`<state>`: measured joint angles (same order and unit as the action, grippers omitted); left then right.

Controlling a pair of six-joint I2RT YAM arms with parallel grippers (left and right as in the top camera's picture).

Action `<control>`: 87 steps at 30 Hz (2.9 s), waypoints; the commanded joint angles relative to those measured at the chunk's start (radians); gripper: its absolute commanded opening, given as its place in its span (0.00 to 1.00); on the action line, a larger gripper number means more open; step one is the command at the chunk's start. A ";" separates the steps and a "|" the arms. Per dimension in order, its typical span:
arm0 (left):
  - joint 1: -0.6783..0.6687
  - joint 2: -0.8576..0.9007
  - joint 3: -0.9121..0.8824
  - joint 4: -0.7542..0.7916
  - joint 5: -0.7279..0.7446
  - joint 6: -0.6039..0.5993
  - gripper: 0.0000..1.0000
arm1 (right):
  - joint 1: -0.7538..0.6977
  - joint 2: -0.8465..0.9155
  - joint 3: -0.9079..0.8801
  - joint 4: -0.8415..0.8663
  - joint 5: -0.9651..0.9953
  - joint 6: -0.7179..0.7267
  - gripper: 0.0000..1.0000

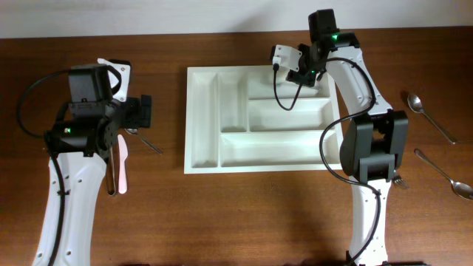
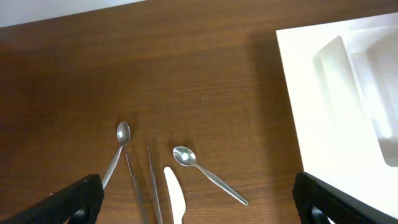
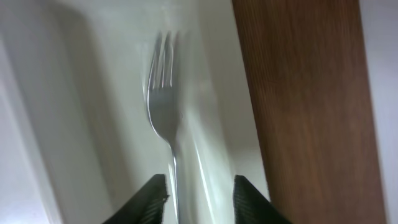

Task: Pack container
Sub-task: 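Carry the fork with the right gripper into the tray's upper compartment, then return the right gripper and grasp the second fork, then place the second fork in the upper tray compartment, release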

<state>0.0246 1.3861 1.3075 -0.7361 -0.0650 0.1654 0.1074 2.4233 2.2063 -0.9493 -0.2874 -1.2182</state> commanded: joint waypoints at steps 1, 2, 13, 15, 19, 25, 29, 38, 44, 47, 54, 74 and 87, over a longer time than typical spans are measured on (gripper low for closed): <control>-0.002 0.007 0.022 -0.002 -0.011 0.016 0.99 | -0.002 -0.039 0.005 0.002 -0.004 0.148 0.43; -0.002 0.007 0.022 -0.002 -0.011 0.016 0.99 | -0.003 -0.056 0.005 0.001 0.017 0.209 0.45; -0.002 0.007 0.022 -0.002 -0.011 0.016 0.99 | -0.161 -0.374 0.006 -0.340 0.173 0.872 0.61; -0.002 0.007 0.022 -0.002 -0.011 0.016 0.99 | -0.253 -0.405 0.006 -0.440 0.175 0.879 0.60; -0.002 0.007 0.022 -0.002 -0.011 0.016 0.99 | -0.411 -0.402 -0.005 -0.563 0.251 0.880 0.60; -0.002 0.007 0.022 -0.002 -0.011 0.016 0.99 | -0.596 -0.401 -0.133 -0.489 0.228 0.889 0.62; -0.002 0.007 0.022 -0.002 -0.011 0.016 0.99 | -0.660 -0.401 -0.296 -0.398 0.229 0.895 0.61; -0.002 0.007 0.022 -0.002 -0.011 0.016 0.99 | -0.636 -0.401 -0.637 -0.343 0.245 0.894 0.56; -0.002 0.007 0.022 -0.002 -0.011 0.016 0.99 | -0.611 -0.401 -0.768 -0.223 0.255 0.882 0.56; -0.002 0.007 0.022 -0.002 -0.011 0.016 0.99 | -0.601 -0.401 -0.791 -0.179 0.255 0.840 0.52; -0.002 0.007 0.022 -0.002 -0.011 0.016 0.99 | -0.597 -0.399 -0.798 -0.116 0.254 0.808 0.41; -0.002 0.007 0.022 -0.002 -0.011 0.016 0.99 | -0.563 -0.322 -0.816 -0.082 0.335 0.964 0.04; -0.002 0.007 0.022 -0.002 -0.011 0.016 0.99 | -0.534 -0.407 -0.636 -0.222 0.405 1.044 0.04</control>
<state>0.0246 1.3861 1.3075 -0.7414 -0.0650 0.1654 -0.4553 2.0697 1.4815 -1.1511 0.1192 -0.1974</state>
